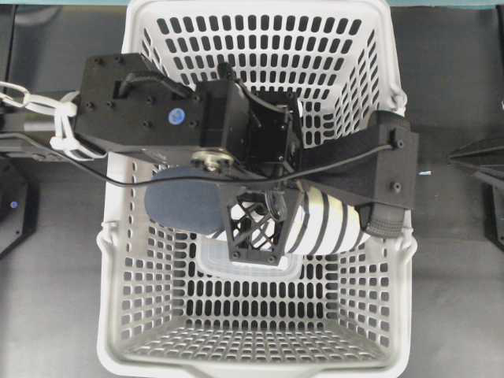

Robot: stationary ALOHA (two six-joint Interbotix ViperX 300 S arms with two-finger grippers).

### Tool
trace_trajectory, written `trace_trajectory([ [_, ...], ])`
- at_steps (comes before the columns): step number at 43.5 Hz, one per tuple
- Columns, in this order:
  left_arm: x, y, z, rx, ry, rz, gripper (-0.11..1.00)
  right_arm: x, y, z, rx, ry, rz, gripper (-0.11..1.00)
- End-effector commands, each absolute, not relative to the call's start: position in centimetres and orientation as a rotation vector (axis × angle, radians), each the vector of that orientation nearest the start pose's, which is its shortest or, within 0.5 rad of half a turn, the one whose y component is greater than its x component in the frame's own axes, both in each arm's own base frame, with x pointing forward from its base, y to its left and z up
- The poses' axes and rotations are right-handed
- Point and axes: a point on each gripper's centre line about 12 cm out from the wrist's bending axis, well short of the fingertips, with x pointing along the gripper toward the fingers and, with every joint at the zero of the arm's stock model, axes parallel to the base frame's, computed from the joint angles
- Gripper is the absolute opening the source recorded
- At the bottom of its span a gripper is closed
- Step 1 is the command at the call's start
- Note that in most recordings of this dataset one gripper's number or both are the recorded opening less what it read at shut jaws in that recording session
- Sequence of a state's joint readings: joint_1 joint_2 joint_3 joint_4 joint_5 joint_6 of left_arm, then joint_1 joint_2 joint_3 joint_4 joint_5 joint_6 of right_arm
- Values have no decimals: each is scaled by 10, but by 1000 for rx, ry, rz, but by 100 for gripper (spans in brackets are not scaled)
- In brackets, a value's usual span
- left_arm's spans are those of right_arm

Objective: Pick up the slipper from the shopping basket with the left arm.
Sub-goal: 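Hold the lifted slipper steady in the left gripper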

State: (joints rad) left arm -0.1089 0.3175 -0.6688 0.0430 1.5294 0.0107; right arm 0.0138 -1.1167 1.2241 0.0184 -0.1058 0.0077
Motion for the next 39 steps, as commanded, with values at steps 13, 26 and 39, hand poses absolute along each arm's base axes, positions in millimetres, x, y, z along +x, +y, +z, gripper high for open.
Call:
trace_trajectory([
  [13, 471, -47, 401, 92, 1141, -60, 4, 173, 2, 284, 29, -14, 13, 0],
  [26, 470, -47, 401, 91, 1142, -59, 4, 172, 2, 283, 46, -12, 13, 0],
  [39, 470, -47, 401, 91, 1142, -59, 4, 172, 2, 281, 71, -9, 12, 0],
])
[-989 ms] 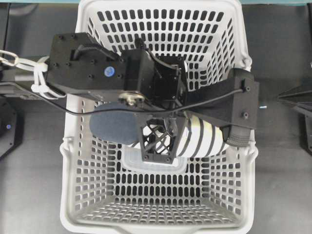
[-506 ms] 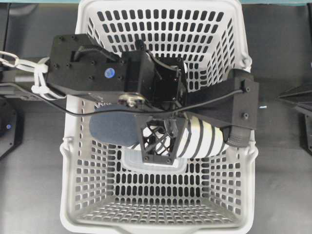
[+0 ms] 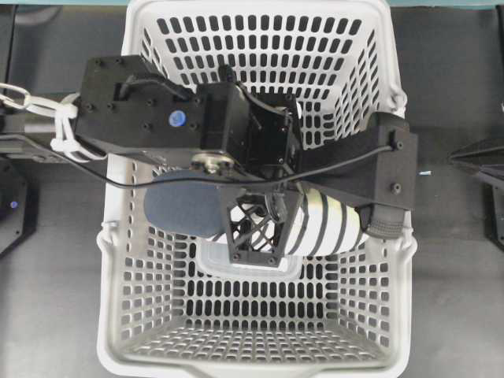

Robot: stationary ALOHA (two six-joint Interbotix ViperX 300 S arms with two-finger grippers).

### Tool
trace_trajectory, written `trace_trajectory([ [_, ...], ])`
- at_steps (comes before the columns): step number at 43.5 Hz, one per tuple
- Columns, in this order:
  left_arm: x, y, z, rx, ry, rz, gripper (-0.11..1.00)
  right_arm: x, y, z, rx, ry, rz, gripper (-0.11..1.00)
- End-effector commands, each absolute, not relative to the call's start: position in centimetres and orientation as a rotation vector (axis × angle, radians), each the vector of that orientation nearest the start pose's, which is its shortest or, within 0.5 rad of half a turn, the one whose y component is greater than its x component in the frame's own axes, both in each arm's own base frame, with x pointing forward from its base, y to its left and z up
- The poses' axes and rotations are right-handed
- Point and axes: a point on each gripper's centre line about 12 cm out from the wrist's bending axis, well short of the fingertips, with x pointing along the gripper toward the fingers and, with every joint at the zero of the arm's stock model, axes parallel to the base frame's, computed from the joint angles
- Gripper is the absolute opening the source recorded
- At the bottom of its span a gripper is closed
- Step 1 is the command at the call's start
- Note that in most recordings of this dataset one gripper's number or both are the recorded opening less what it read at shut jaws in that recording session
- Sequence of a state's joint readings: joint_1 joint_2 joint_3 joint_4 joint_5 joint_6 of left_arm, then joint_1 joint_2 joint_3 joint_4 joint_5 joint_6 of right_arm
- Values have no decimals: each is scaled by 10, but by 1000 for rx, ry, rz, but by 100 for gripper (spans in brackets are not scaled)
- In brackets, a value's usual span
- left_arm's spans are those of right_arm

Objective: Pick up the slipper from the shopping basket with the left arm.
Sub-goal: 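Hold the lifted slipper steady in the left gripper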

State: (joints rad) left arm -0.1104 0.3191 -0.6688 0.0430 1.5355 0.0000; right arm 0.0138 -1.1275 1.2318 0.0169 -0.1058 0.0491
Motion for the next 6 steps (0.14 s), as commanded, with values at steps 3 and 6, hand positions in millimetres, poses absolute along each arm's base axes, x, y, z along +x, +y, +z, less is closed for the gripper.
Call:
trace_trajectory([
  [3, 471, -48, 400, 92, 1145, -60, 4, 172, 2, 281, 71, -12, 14, 0],
  [6, 470, -48, 401, 92, 1144, -60, 4, 171, 2, 282, 71, -16, 14, 0],
])
